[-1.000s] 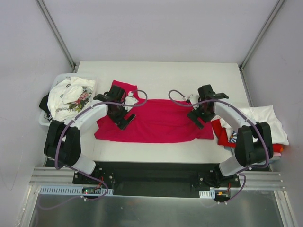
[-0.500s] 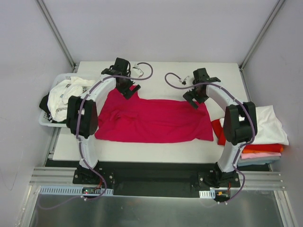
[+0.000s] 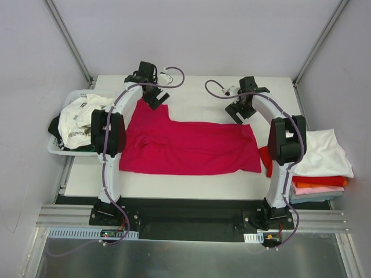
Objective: Fold and stack the t-shirts
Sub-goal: Grap the side of the flattened tshirt furthest away from the robot with both arms
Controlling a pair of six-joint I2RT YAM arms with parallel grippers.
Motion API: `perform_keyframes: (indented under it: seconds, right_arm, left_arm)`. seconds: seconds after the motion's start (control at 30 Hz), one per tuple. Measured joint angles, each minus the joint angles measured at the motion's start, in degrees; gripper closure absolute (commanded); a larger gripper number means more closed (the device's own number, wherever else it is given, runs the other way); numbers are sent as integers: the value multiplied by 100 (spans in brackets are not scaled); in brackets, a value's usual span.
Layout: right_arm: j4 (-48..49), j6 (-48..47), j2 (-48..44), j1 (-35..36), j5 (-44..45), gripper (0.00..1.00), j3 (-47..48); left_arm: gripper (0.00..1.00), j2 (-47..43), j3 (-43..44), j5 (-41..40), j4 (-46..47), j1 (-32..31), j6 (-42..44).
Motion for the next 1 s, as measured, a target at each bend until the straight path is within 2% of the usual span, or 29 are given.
perform_keyframes:
  seconds: [0.37,0.77,1.0]
  right_arm:
    - [-153,-44,326,-61,-195,1,149]
    - [-240,-48,326,-61,-313,1,153]
    - [-254,-46,326,-59,-334,3,151]
  left_arm:
    - [1,568,455,68,-2,72,273]
    - [1,782,704,870,-50,109,413]
    - [1,935,981,1064,-42,94,411]
